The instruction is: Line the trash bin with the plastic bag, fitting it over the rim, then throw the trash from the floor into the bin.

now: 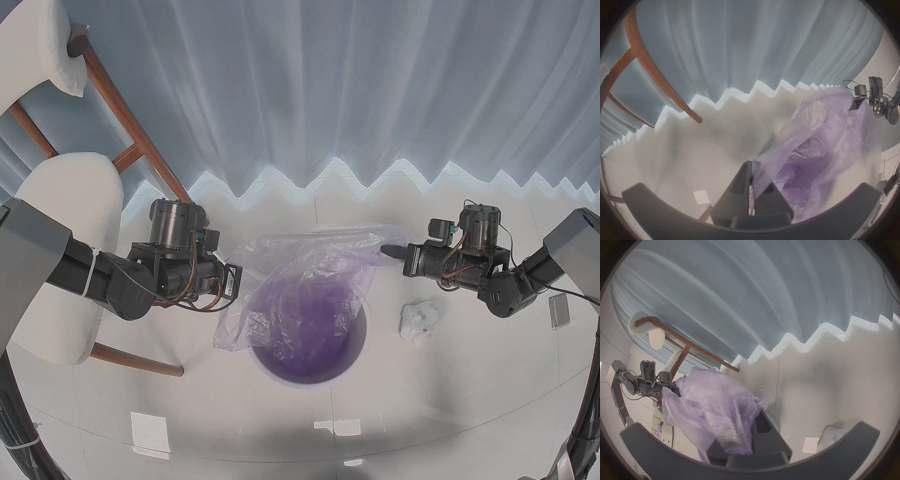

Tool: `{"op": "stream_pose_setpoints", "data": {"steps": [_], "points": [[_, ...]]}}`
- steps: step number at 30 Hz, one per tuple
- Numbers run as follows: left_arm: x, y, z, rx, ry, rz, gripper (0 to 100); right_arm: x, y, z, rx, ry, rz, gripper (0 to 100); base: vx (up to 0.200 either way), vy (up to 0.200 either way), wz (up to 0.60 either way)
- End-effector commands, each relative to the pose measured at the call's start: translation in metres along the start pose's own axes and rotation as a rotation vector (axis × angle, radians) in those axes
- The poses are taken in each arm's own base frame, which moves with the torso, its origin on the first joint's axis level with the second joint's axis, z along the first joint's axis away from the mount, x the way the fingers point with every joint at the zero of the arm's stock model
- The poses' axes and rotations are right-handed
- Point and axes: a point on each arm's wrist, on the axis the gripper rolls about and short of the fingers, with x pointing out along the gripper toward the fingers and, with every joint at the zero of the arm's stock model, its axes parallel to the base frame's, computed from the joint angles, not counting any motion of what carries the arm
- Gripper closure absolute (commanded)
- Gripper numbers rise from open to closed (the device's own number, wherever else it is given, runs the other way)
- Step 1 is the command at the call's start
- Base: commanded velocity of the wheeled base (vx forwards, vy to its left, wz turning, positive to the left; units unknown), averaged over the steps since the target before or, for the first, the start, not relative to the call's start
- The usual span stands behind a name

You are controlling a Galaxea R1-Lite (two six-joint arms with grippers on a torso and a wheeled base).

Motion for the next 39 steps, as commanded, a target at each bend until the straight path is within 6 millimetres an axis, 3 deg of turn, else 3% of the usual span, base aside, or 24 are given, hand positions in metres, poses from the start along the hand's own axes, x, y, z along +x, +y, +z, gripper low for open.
{"op": "stream_pose_setpoints", "data": {"steps": [1,16,25,30,39], "points": [[0.001,0.002,-0.004,-0.004,0.011,0.008,100,0.000,-0.004,-0.009,0.012,0.023,-0.009,100,0.000,0.000,0.00],[0.021,0.014,-0.021,-0.016,0.059,0.035,100,0.011,-0.020,-0.033,0.039,0.079,-0.031,100,0.000,0.000,0.00],[0.040,0.033,-0.008,-0.034,0.007,0.074,100,0.025,-0.036,-0.022,0.027,0.035,-0.040,100,0.000,0.000,0.00],[0.046,0.028,-0.010,-0.028,0.013,0.063,100,0.029,-0.036,-0.022,0.024,0.034,-0.037,100,0.000,0.000,0.00],[0.063,0.024,-0.028,-0.022,0.067,0.054,100,0.039,-0.046,-0.040,0.034,0.070,-0.050,100,0.000,0.000,0.00]]}}
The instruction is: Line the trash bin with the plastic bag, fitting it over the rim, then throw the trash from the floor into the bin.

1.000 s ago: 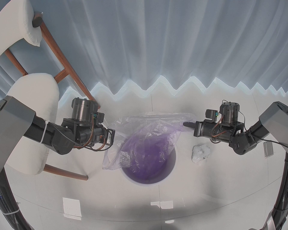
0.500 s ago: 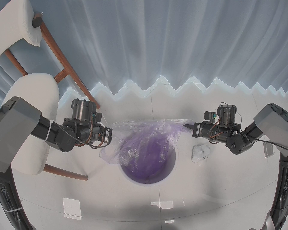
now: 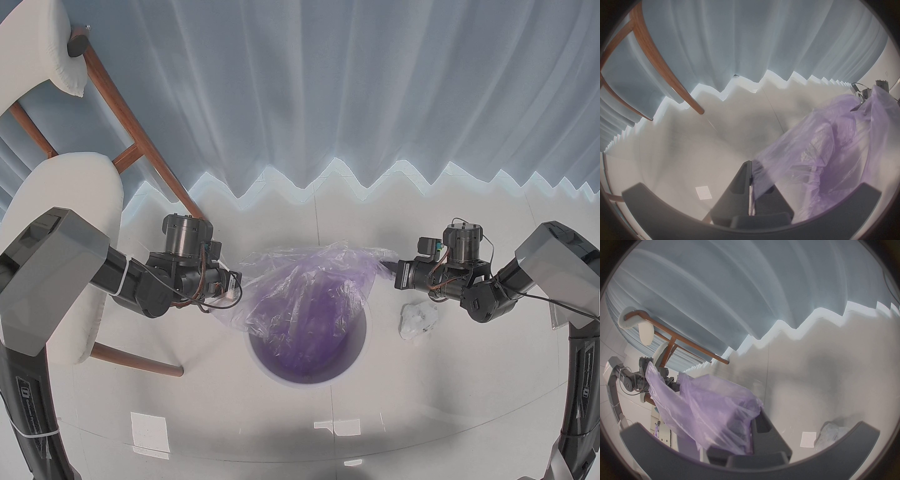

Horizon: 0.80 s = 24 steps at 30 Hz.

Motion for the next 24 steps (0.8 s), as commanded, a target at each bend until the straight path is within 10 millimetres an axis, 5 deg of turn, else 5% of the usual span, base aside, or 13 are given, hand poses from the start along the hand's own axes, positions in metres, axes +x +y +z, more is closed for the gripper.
{"op": "stream_pose_setpoints", "data": {"steps": [1,24], "points": [[0.0099,0.0014,-0.0104,-0.001,0.033,0.003,100,0.0043,-0.0067,-0.0091,0.012,0.018,-0.010,100,0.000,0.000,0.00],[0.0162,-0.0069,-0.0151,-0.048,0.018,0.049,100,0.0082,-0.0088,-0.0169,0.019,0.029,-0.008,100,0.000,0.000,0.00]]}}
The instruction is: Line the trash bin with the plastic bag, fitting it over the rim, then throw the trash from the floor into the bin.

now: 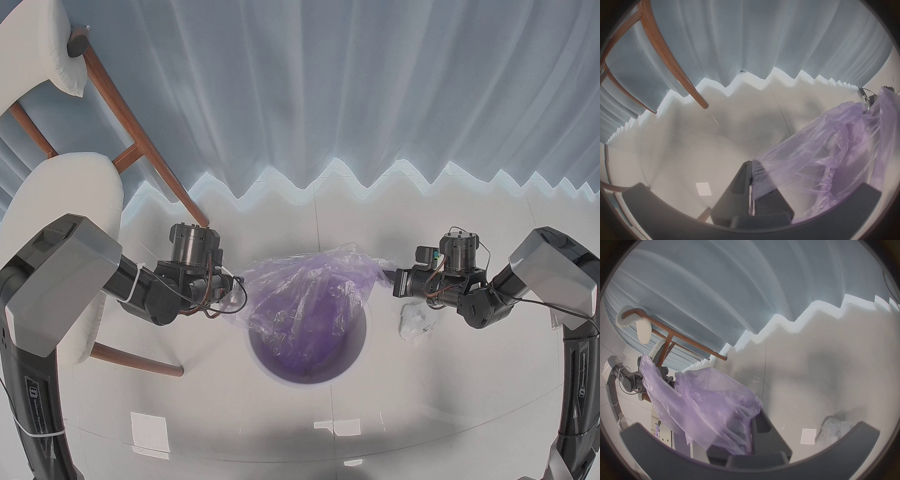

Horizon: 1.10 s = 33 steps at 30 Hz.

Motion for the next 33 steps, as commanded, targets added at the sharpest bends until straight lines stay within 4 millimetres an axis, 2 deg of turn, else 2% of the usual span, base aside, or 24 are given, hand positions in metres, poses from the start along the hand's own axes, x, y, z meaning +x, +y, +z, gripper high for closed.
{"op": "stream_pose_setpoints", "data": {"steps": [1,5,12,13,16,18,19,23,26,33], "points": [[0.003,-0.003,-0.004,0.004,0.011,-0.004,100,0.002,-0.001,-0.001,-0.002,-0.001,0.001,100,0.000,0.000,0.00],[0.007,-0.008,-0.010,0.010,0.018,-0.011,100,0.002,0.001,0.003,-0.017,-0.035,0.012,100,0.000,0.000,0.00],[0.006,-0.008,-0.005,0.012,-0.024,-0.011,100,0.001,0.004,0.004,-0.023,-0.046,0.016,100,0.000,0.000,0.00],[0.005,-0.008,-0.004,0.012,-0.024,-0.011,0,0.000,0.004,0.005,-0.023,-0.047,0.016,100,0.000,0.000,0.00],[0.004,-0.007,-0.004,0.014,-0.023,-0.011,0,-0.003,0.005,0.003,-0.022,-0.041,0.015,100,0.000,0.000,0.00],[-0.002,-0.005,0.003,0.008,-0.047,-0.008,0,-0.009,0.009,0.002,-0.016,-0.028,0.015,100,0.000,0.000,0.00],[-0.005,-0.004,0.006,0.006,-0.056,-0.006,0,-0.009,0.009,0.000,-0.016,-0.025,0.014,0,0.000,0.000,0.00],[-0.018,-0.002,0.016,0.001,-0.083,-0.006,0,-0.011,0.009,-0.001,-0.014,-0.036,0.017,0,0.000,0.000,0.00],[-0.042,0.001,0.028,-0.011,-0.124,-0.007,0,-0.016,0.012,-0.001,-0.023,-0.069,0.025,0,0.000,0.000,0.00],[-0.082,0.005,0.037,-0.015,-0.169,-0.014,0,-0.032,0.019,0.004,0.023,-0.078,0.026,0,0.000,0.000,0.00]]}}
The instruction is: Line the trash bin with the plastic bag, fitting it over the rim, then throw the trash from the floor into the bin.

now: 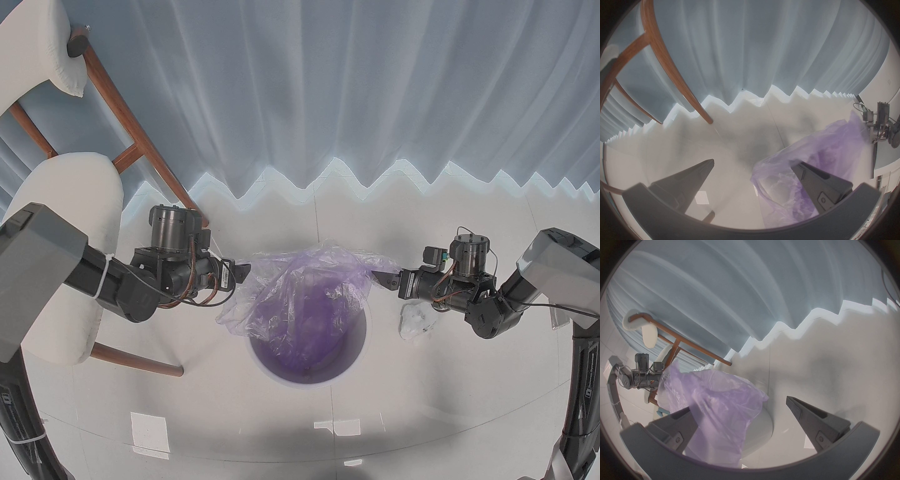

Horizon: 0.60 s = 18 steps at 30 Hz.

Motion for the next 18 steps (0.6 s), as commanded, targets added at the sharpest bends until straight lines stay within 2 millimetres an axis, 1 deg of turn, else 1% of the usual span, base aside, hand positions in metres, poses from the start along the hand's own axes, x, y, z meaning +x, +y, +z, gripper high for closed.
{"op": "stream_pose_setpoints", "data": {"steps": [1,2,3,4,7,8,9,11,12,13,14,16,18], "points": [[-0.039,0.004,0.021,-0.009,-0.076,-0.005,0,-0.014,0.009,0.011,0.038,-0.025,0.006,0,0.000,0.000,0.00],[-0.044,0.004,0.024,-0.011,-0.085,-0.006,0,-0.014,0.009,0.012,0.039,-0.027,0.006,0,0.000,0.000,0.00],[-0.044,0.004,0.024,-0.011,-0.085,-0.006,0,-0.017,0.012,0.017,0.059,-0.038,0.010,0,0.000,0.000,0.00],[-0.048,0.005,0.027,-0.012,-0.095,-0.005,0,-0.021,0.016,0.023,0.096,-0.050,0.015,0,0.000,0.000,0.00],[-0.052,0.009,0.031,-0.016,-0.115,0.002,0,-0.028,0.021,0.034,0.154,-0.077,0.025,0,0.000,0.000,0.00],[-0.052,0.009,0.031,-0.016,-0.115,0.002,0,-0.028,0.021,0.034,0.154,-0.077,0.025,0,0.000,0.000,0.00],[-0.056,0.007,0.035,-0.014,-0.129,-0.005,0,-0.032,0.023,0.038,0.169,-0.086,0.026,0,0.000,0.000,0.00],[-0.063,0.000,0.038,-0.007,-0.143,-0.029,0,-0.038,0.026,0.039,0.178,-0.086,0.027,0,0.000,0.000,0.00],[-0.063,-0.001,0.038,-0.007,-0.143,-0.030,0,-0.039,0.026,0.039,0.178,-0.086,0.027,0,0.000,0.000,0.00],[-0.067,-0.011,0.038,0.004,-0.145,-0.059,0,-0.044,0.029,0.038,0.182,-0.080,0.026,0,0.000,0.000,0.00],[-0.070,-0.015,0.038,0.008,-0.148,-0.070,0,-0.046,0.029,0.037,0.185,-0.075,0.024,0,0.000,0.000,0.00],[-0.075,-0.025,0.035,0.022,-0.145,-0.122,0,-0.049,0.030,0.032,0.190,-0.063,0.020,0,0.000,0.000,0.00],[-0.076,-0.030,0.030,0.034,-0.129,-0.164,0,-0.051,0.030,0.029,0.193,-0.056,0.017,0,0.000,0.000,0.00]]}}
